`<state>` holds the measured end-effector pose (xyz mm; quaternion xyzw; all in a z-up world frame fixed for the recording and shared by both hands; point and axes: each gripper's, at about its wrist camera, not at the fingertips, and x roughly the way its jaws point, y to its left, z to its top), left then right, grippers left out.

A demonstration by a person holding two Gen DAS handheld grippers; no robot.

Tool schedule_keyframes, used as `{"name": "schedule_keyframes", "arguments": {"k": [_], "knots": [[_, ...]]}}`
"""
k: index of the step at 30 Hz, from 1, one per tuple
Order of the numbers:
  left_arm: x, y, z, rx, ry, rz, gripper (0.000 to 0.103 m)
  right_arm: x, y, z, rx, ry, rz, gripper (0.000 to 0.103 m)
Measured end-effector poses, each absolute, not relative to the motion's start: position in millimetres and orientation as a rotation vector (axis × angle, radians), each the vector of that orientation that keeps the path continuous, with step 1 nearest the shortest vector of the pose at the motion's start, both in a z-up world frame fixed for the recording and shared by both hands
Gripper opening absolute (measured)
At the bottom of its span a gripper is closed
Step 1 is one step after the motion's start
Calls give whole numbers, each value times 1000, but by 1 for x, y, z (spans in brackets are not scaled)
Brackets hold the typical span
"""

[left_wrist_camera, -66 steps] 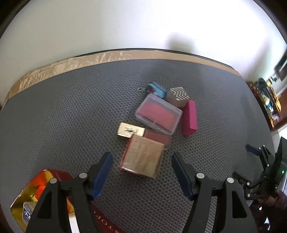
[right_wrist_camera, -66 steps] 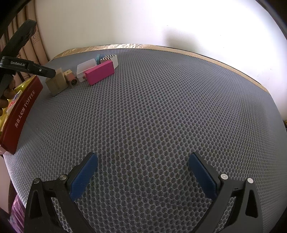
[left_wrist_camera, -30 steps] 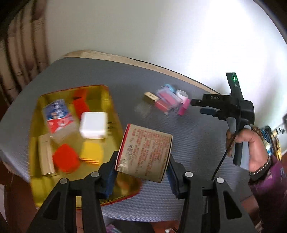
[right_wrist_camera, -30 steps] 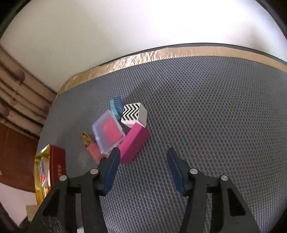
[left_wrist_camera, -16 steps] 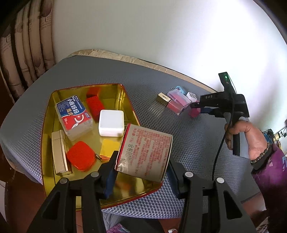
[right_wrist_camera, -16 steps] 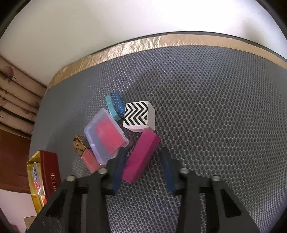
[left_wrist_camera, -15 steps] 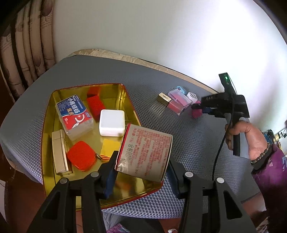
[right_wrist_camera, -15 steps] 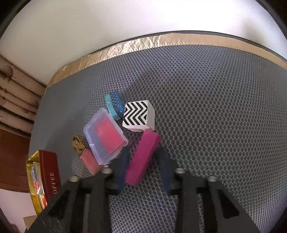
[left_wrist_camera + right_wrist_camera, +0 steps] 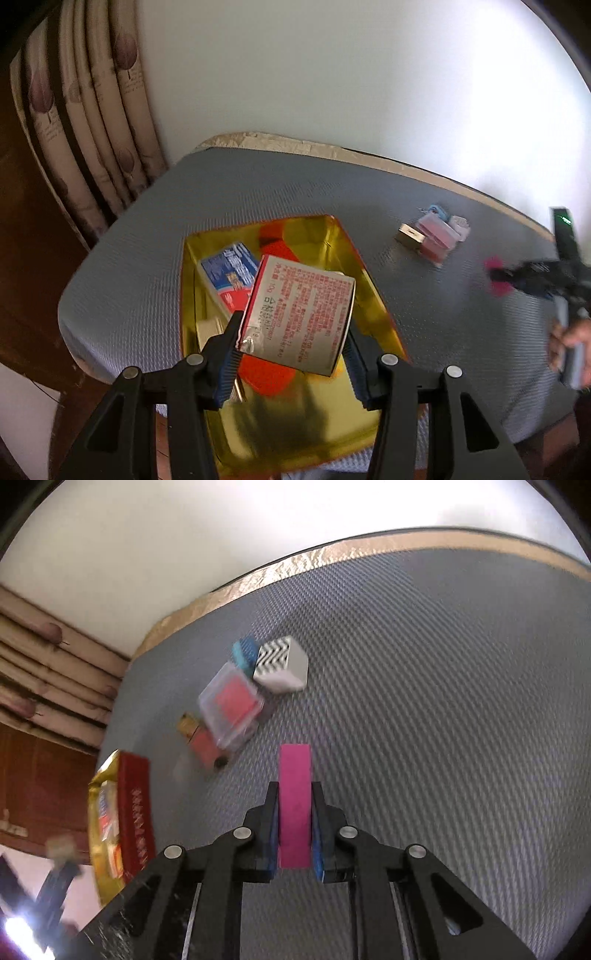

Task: Organize rigid objects
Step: 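Place the brown box in the tray while the right gripper grasps the pink bar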

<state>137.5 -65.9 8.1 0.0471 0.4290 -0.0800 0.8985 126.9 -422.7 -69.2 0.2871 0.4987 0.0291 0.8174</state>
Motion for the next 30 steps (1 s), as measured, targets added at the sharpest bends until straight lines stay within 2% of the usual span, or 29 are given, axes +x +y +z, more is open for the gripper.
{"name": "schedule_keyframes", "arguments": {"k": [9,18,20,26,30], "knots": [[219,-93,-20,149,995,-193,51,81,-429,-71,710,1061,123,14],[251,-108,-43,192,1050,-148,52,65,-436,-66,724,1053,160,14],[252,-110,-43,205,1045,-137,56,66,-433,-63,724,1048,166,14],[232,-100,-19,165,968,-124,56,71,-412,-52,714,1042,210,14],[185,-60,10,50,866,-21,56,79,-388,-33,710,1031,281,14]]}}
